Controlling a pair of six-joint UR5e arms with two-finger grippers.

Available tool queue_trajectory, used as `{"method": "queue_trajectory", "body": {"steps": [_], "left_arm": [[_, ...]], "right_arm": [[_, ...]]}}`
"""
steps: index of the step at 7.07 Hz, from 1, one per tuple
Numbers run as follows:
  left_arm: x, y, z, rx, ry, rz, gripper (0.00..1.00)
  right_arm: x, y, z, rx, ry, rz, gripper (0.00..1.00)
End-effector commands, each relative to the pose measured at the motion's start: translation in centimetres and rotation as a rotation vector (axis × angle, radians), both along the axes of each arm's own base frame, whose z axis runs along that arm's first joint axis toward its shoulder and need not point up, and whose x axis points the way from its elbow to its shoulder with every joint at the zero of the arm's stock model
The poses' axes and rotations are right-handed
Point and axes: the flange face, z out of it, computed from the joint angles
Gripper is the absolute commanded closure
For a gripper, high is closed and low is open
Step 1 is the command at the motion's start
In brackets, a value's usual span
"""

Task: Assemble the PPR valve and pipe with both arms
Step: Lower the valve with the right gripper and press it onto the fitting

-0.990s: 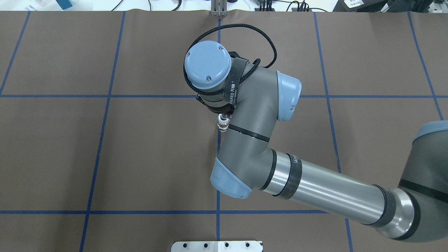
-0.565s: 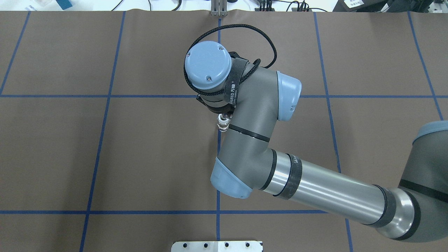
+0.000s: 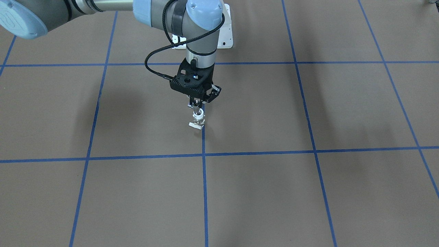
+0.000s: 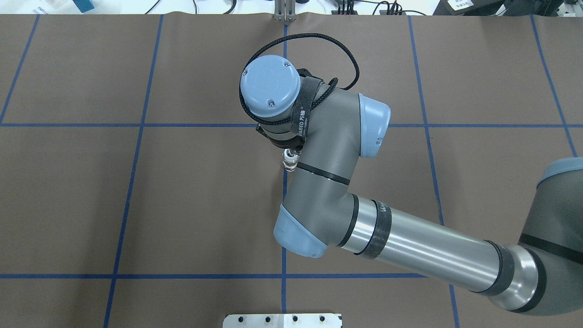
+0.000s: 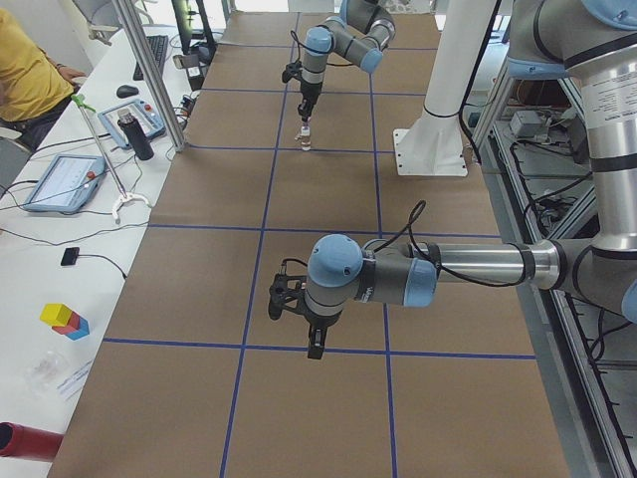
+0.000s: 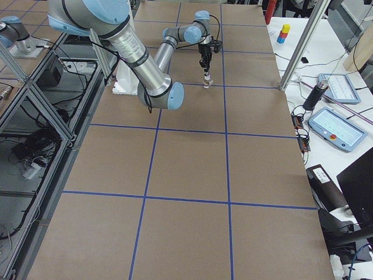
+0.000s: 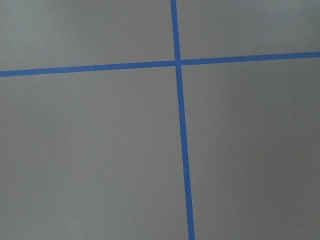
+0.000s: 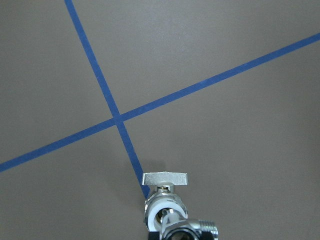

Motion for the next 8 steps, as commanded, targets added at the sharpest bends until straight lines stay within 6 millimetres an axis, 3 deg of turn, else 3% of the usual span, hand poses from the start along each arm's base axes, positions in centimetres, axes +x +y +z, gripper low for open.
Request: {"method": "queue_trajectory", "body": {"steps": [1,5,6,7,8], "left_arm": [[0.00,0.02,0.02,-0.001,0.000,0.000,0.00],[0.00,-0.06,-0.06,0.002,0.000,0.000,0.00],[0.00,-0.05,-0.04,0.001,0.000,0.000,0.00],[0.00,-0.05,-0.04,0.001,0.000,0.000,0.00],[0.00,-0.06,-0.06,0.002,0.000,0.000,0.00]], "right_arm": [[-0.46,-0.22,0.28,0.002,-0.003,-0.001,1.00],[-0.60,-0.05,0.38,0.003,-0.001,-0.006,1.00],[-0.61,-0.04,0.34,0.003,-0.004,-0.007,0.93],[-0.67,-0.07,0.66,0.008,-0.001,-0.014,0.39],[-0.62,-0.06,0.50,0.032,0.002,-0.041,0.01]]}}
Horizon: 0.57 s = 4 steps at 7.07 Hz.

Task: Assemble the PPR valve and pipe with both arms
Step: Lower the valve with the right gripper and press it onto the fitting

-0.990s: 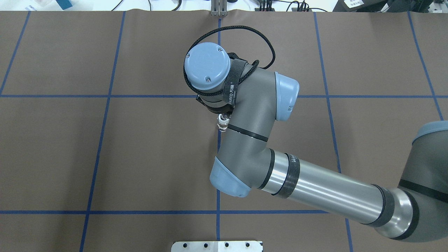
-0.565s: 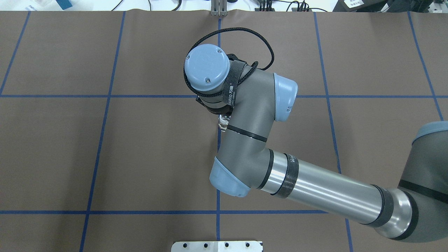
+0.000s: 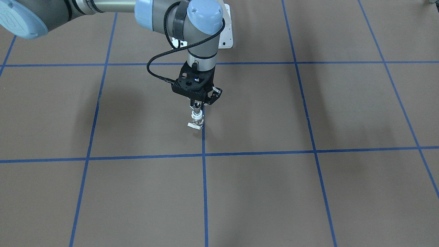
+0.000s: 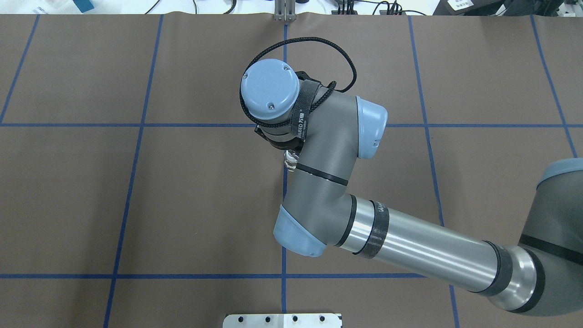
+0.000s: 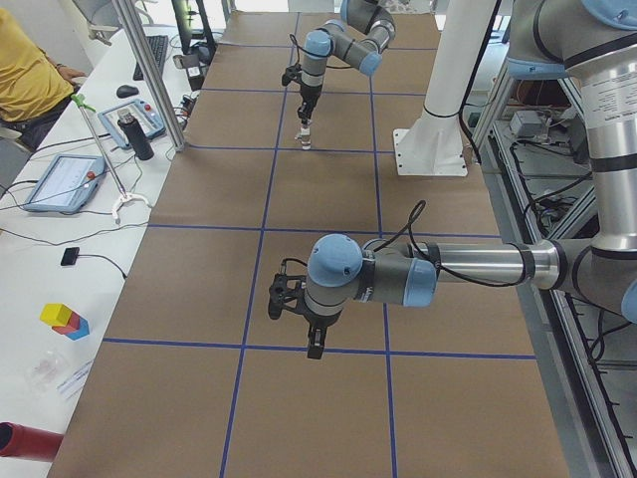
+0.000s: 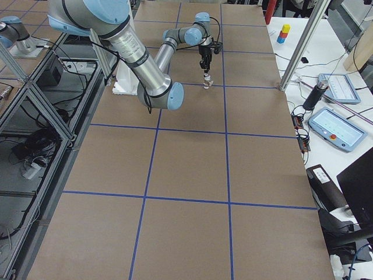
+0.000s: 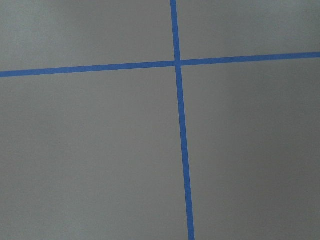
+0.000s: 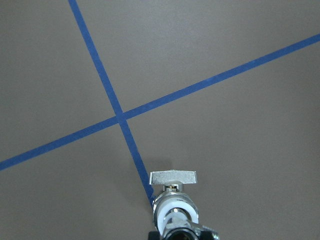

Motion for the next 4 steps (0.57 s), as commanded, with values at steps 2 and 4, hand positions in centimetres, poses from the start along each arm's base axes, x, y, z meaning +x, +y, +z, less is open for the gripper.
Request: {"method": "queue_trajectory", "body": {"steps": [2,4], "left_arm": [[0.0,0.0,0.0,0.000,0.000,0.000,0.00],[0.0,0.0,0.1,-0.002,-0.001,0.000,0.00]], "right_arm": [[0.1,-0.1,0.2,0.035,0.010,-0.041,0.00],[1.6,-1.3,-0.7,0.050,-0.005,-0.042,0.00]]}}
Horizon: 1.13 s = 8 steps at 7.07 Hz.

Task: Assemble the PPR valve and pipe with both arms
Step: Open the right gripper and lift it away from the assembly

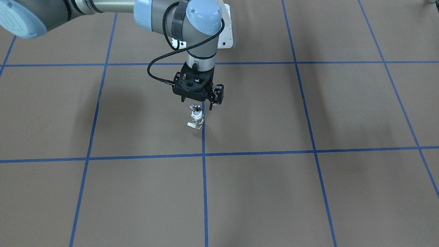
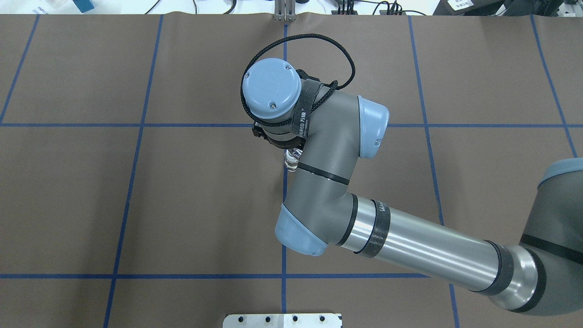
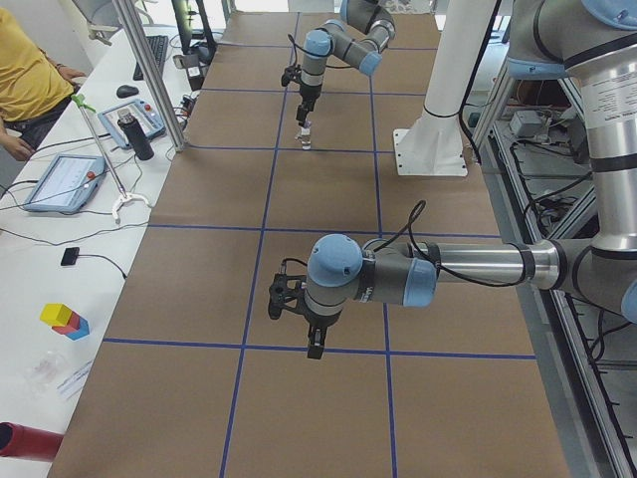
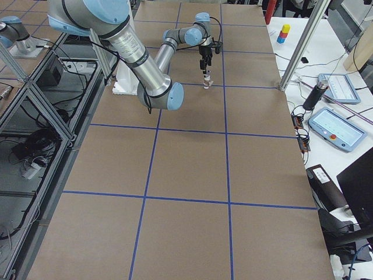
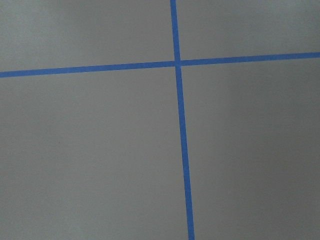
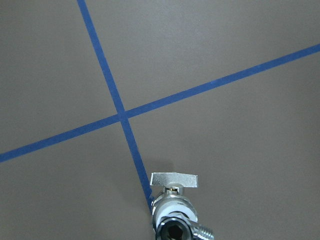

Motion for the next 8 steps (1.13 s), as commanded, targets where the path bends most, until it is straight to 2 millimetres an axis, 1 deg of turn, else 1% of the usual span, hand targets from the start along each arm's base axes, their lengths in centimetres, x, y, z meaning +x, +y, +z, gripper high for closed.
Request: {"method": "queue_trajectory", "body": {"steps": [1,2,3,4,5,6,7,8], "left_arm": [[0.0,0.0,0.3,-0.005,-0.001,0.001,0.00],[0.0,0.1,0.4,-0.008,-0.002,0.001,0.00],[0.0,0.1,0.5,-0.010,-0.005,0.000,0.00],[0.0,-0.2,0.3,-0.004,-0.009,0.003,0.00],[-0.2,-0.6,0.1,0.007,-0.042,0.004,0.00],[0.2,-1.2,0.0,0.011,-0.062,0.015,0.00],[0.8,-2.5,-0.7,0.022,-0.065,0.033,0.00],[1.7,-3.5,-1.0,0.033,-0.076,0.056,0.00]], "right_arm": [[3.4,-2.8,-1.0,0.031,-0.022,-0.027,0.00],[6.6,-5.7,-1.1,0.026,-0.044,-0.041,0.00],[11.4,-9.6,-0.8,0.027,-0.069,-0.067,0.00],[16.7,-13.3,0.6,0.054,-0.077,-0.103,0.00],[22.3,-16.4,3.3,0.078,-0.078,-0.143,0.00],[27.8,-18.8,8.0,0.110,-0.047,-0.194,0.00],[33.1,-20.3,13.4,0.149,-0.006,-0.262,0.00],[37.7,-20.7,18.5,0.179,0.011,-0.332,0.00]]}}
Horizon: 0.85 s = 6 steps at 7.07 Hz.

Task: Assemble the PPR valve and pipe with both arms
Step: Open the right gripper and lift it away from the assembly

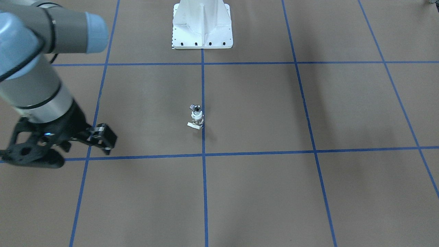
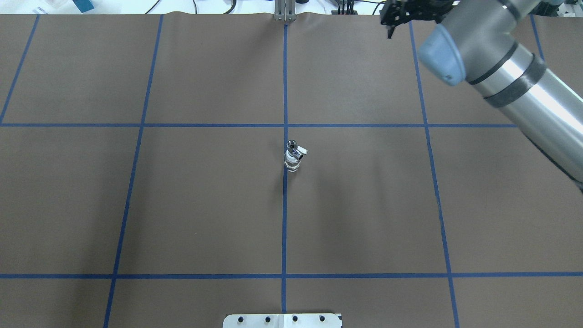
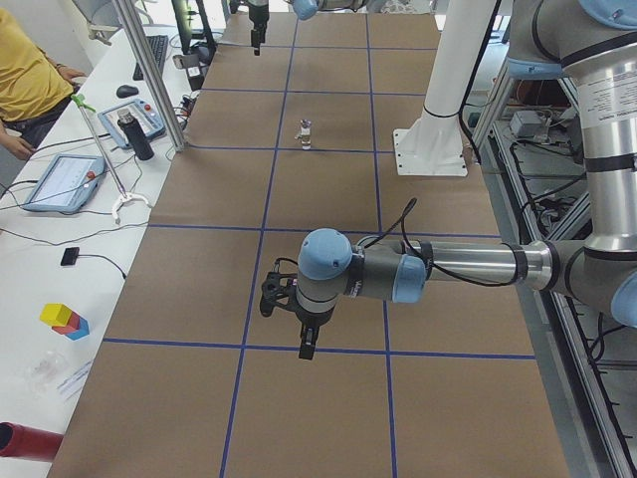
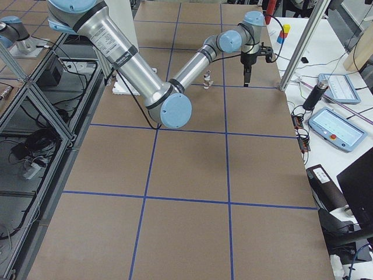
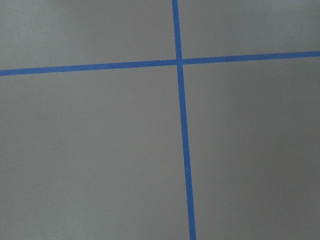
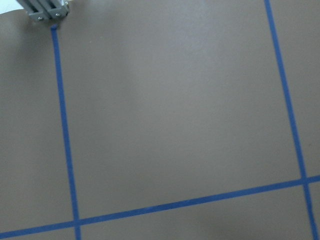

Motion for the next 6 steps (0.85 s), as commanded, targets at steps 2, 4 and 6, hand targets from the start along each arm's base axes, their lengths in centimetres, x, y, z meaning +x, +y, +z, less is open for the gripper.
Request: {"method": "queue_trajectory", "body": {"steps": [2,4,6], "left_arm": [[2.6,-4.6,-1.7,-0.023,-0.015,0.070,0.00],[2.8,-5.9,-0.1,-0.016,-0.011,0.121,0.00],[2.7,-5.6,0.1,-0.011,-0.006,0.116,0.00]], "right_arm": [[13.6,0.8,17.1,0.087,0.025,-0.157,0.00],[19.6,5.2,27.6,0.044,0.050,-0.212,0.00],[25.1,10.4,35.2,0.004,0.062,-0.214,0.00]]}}
